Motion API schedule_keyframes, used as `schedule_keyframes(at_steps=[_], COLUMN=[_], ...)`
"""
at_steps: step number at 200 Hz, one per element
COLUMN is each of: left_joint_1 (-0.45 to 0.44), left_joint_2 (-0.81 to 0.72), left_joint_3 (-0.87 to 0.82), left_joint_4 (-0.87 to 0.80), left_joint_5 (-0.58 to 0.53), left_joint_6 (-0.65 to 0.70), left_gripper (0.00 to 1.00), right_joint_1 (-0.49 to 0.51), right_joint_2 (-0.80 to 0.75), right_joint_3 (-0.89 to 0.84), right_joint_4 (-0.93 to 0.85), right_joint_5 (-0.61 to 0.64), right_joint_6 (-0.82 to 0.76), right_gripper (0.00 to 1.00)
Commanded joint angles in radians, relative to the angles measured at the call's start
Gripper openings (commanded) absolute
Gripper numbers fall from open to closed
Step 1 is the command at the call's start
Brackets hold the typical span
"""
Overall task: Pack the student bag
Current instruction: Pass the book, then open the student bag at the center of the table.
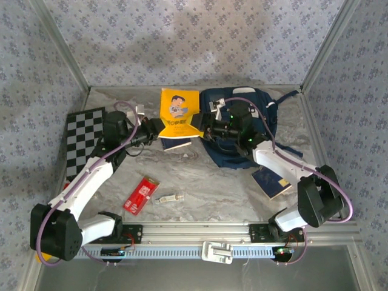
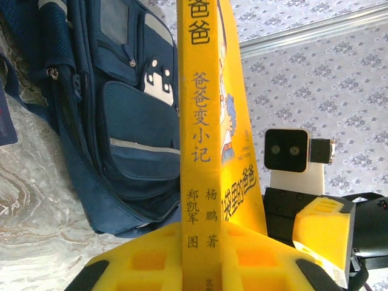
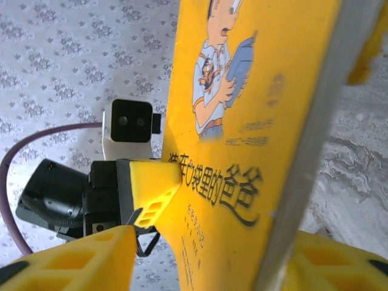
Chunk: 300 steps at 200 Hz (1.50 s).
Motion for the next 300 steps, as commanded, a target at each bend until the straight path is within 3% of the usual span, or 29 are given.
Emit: schedule_keyframes(at_steps=[1, 46, 78, 95, 122, 137, 155, 168, 237, 300], left_joint_1=[-0.015, -0.035, -0.044, -0.050, -0.057, -0.068, -0.117, -0.155, -0.341, -0.493], left_joint_2=[-0.007, -0.003, 0.006, 0.006, 0.004, -0.007, -0.001, 0.032, 0.338, 0.695], left_joint_3=[0.044, 0.063, 0.066, 0.076, 0.091, 0.120, 0.154, 0.172, 0.322, 0.642], left_joint_4=[0.031, -0.003, -0.006, -0.044, -0.119, -0.240, -0.362, -0.379, -0.314, -0.431], left_joint_5=[-0.008, -0.020, -0.013, -0.021, -0.029, -0.081, -0.226, -0.267, -0.236, -0.177], left_joint_6=[0.046, 0.086, 0.094, 0.127, 0.217, 0.360, 0.557, 0.668, 1.111, 1.289], left_gripper=[0.00, 0.00, 0.00, 0.05, 0.32, 0.41, 0.48, 0.51, 0.61, 0.63], right_joint_1=[-0.009, -0.020, -0.022, -0.028, -0.048, -0.069, -0.103, -0.142, -0.416, -0.669], right_joint_2=[-0.015, -0.008, -0.039, -0.065, -0.127, -0.178, -0.239, -0.287, -0.496, -0.562], right_joint_3=[0.010, 0.007, 0.015, 0.014, 0.001, -0.018, -0.035, -0.048, -0.055, -0.026], right_joint_4=[-0.009, -0.027, -0.131, -0.195, -0.334, -0.409, -0.519, -0.593, -0.945, -1.157], right_joint_5=[-0.014, -0.013, 0.020, 0.043, 0.099, 0.130, 0.159, 0.174, 0.205, 0.235], right_joint_6=[-0.039, -0.054, -0.124, -0.169, -0.251, -0.293, -0.335, -0.355, -0.442, -0.504], right_gripper=[0.45, 0.17, 0.00, 0.00, 0.00, 0.00, 0.00, 0.00, 0.00, 0.00])
